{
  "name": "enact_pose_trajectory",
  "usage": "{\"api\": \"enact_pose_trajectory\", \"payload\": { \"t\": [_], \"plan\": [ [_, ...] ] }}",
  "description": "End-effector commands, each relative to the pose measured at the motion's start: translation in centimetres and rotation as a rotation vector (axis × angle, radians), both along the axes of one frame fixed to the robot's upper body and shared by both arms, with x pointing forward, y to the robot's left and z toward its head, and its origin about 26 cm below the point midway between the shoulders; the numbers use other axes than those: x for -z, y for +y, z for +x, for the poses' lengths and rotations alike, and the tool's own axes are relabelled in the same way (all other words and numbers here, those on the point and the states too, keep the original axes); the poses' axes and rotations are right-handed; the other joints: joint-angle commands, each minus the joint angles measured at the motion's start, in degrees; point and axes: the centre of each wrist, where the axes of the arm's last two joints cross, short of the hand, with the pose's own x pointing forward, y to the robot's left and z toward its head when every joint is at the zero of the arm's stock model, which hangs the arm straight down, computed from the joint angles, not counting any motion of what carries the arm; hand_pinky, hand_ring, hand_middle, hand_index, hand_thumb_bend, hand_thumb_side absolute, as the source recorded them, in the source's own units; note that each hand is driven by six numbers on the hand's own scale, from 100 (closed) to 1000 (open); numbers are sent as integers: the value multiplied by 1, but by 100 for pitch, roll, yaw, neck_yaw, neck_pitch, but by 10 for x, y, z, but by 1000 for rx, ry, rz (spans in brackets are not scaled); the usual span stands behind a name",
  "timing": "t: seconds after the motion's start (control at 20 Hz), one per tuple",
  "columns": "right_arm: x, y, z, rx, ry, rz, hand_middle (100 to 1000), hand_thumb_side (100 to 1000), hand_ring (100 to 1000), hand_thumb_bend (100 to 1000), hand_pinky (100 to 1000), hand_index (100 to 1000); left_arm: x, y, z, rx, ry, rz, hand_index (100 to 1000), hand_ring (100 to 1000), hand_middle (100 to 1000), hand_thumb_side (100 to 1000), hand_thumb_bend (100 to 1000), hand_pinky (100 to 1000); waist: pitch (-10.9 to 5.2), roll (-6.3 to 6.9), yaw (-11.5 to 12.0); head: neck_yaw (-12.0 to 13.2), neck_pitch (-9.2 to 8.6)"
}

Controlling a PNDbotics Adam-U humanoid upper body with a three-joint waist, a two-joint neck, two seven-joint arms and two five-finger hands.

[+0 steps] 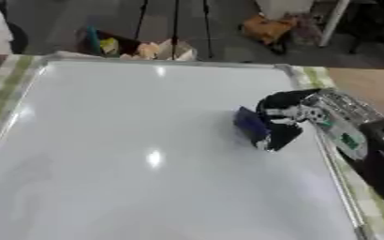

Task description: Wipe the whiteboard clean with a brush.

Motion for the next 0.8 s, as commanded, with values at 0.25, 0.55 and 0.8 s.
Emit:
{"api": "enact_pose_trajectory", "payload": {
  "t": [0.25, 0.55, 0.8],
  "plan": [
    [-11, -5, 1, 10, -36, 0, 774, 656, 846, 100, 766, 111, -6, -2, -3, 10, -22, 4, 636, 806, 682, 922, 100, 421, -120, 9, 1, -27, -73],
    [-9, -5, 1, 9, -35, 1, 774, 659, 847, 100, 765, 111, -6, -2, -3, 10, -22, 4, 636, 807, 682, 922, 100, 421, -114, 1, -9, -20, -80],
    [-6, -2, -2, -13, -18, -5, 724, 630, 832, 100, 761, 109, -6, -2, -3, 11, -22, 5, 636, 807, 682, 923, 100, 421, -114, -5, -4, -15, -76]
  ]
}}
